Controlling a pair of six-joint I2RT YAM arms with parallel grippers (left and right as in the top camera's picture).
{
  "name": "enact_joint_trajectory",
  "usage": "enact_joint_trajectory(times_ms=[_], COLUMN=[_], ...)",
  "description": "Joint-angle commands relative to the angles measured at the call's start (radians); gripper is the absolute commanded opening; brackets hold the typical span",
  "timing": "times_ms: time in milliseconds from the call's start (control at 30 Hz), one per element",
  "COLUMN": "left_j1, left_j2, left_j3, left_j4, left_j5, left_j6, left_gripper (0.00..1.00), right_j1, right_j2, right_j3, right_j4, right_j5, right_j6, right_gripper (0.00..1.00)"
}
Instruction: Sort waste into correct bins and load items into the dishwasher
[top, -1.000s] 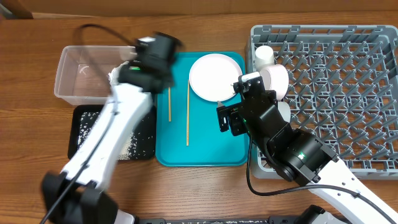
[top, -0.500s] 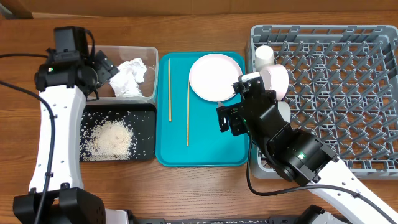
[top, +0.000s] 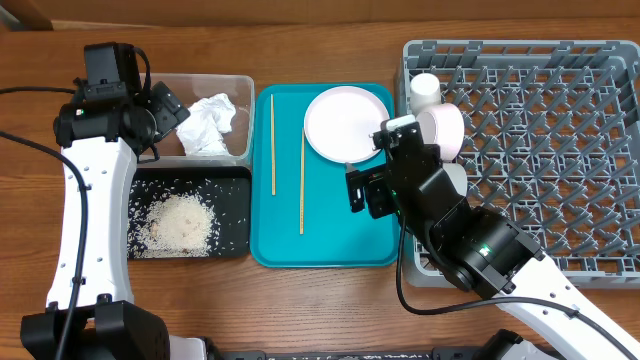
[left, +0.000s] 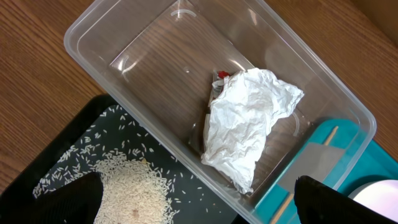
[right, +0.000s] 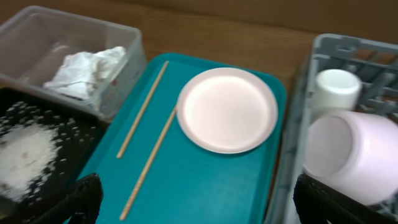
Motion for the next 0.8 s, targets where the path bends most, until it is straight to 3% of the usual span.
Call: enact_joint_trajectory(times_ms=[0,167,333,500,600,767], left_j1=[0.003,0.003,0.003,0.003,0.003,0.003], left_j2=[0.003,0.003,0.003,0.003,0.003,0.003], left_j3=[0.012,0.012,0.012,0.012,0.012,0.012], left_j4=[-0.002,-0.002,-0.002,-0.002,-0.002,-0.002], left_j5=[0.008,0.008,0.008,0.008,0.008,0.008], left_j6=[-0.013,-0.013,-0.013,-0.013,-0.013,-0.013], left_gripper=[1.00,1.00,1.00,1.00,1.00,1.00], right_j1=[-0.002,0.000,0.040,0.056,0.056,0.056], right_j2=[-0.001,0.013,0.068,0.159,0.219,0.324], right_j3=[0.002,0.001,0.000,0.000,0.000,0.002], right_j4=[0.028,0.132,0.215,0.245,0.272,0.330], right_j5=[-0.174,-0.391,-0.394,-0.454,-0.450,-0.373], right_j6=[0.002,0.101,0.141,0.326,0.341,0.342], right_gripper=[1.00,1.00,1.00,0.99,0.85,0.51])
